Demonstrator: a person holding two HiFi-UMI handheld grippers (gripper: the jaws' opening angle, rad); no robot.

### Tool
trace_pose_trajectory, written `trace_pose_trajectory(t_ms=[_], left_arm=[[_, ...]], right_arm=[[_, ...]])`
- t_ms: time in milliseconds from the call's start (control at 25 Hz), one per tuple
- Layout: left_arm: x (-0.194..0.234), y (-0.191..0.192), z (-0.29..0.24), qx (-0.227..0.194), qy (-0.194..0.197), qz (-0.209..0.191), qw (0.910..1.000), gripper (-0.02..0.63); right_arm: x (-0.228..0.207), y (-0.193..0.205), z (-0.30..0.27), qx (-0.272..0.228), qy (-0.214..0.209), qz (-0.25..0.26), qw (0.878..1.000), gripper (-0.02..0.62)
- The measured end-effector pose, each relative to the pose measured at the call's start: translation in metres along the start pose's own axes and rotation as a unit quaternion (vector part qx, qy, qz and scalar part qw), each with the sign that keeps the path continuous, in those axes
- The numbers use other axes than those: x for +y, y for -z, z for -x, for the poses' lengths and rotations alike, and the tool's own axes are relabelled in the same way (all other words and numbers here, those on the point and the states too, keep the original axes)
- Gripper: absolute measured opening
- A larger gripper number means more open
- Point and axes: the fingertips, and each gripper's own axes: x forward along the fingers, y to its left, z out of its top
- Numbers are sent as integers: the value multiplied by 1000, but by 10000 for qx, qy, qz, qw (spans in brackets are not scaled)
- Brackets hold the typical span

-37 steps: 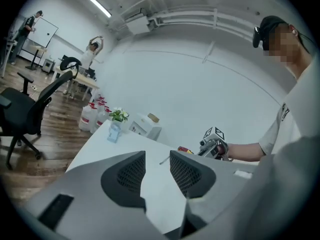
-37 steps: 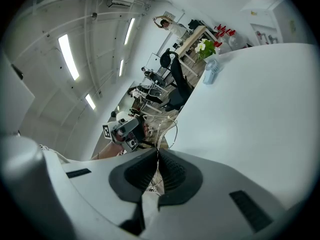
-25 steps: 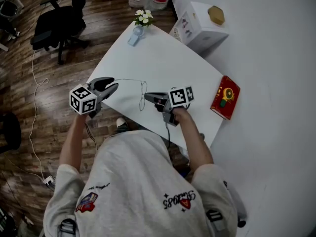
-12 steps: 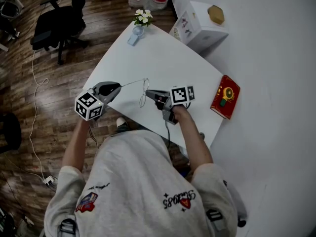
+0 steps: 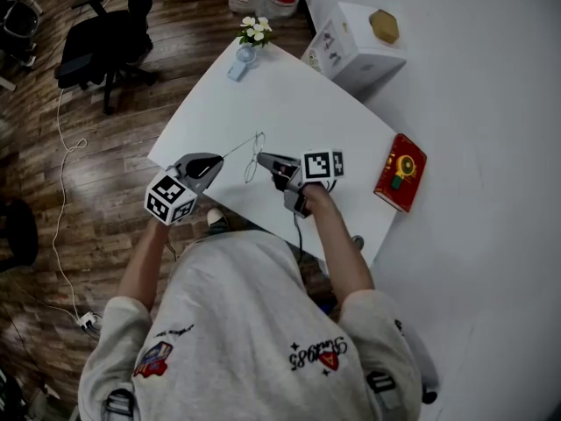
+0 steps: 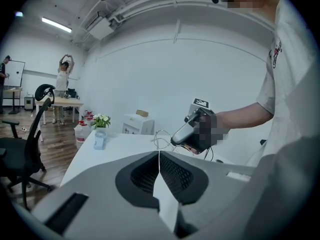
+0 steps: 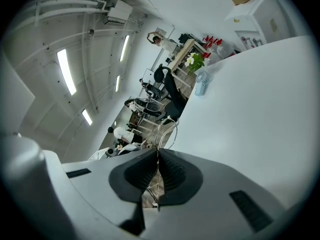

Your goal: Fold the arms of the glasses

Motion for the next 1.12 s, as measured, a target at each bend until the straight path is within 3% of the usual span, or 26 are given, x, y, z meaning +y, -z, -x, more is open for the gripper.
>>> trace_pose_trajectory(t_ms=[280, 560, 720, 880, 1000, 1120], left_arm=[[-23, 6, -13, 32, 61, -8, 10000, 9], [9, -8, 9, -275, -763, -111, 9966, 16], [17, 3, 5, -10, -750, -194, 9970, 86], [18, 11, -3, 218, -838, -393, 9955, 82], [16, 10, -7, 237, -882, -584, 9941, 31], [9, 7, -10, 245, -807, -590, 9947, 20]], right_arm=[[1, -9, -8, -305, 40, -70, 9995, 15], [0, -10, -5, -303, 140, -12, 9994, 15], [0, -8, -4, -314, 65, -36, 9995, 15], [1, -10, -4, -342, 32, -63, 9994, 17], [0, -13, -1, -400, 90, -88, 9991, 15], [0, -17, 0, -469, 92, -132, 9988, 15]])
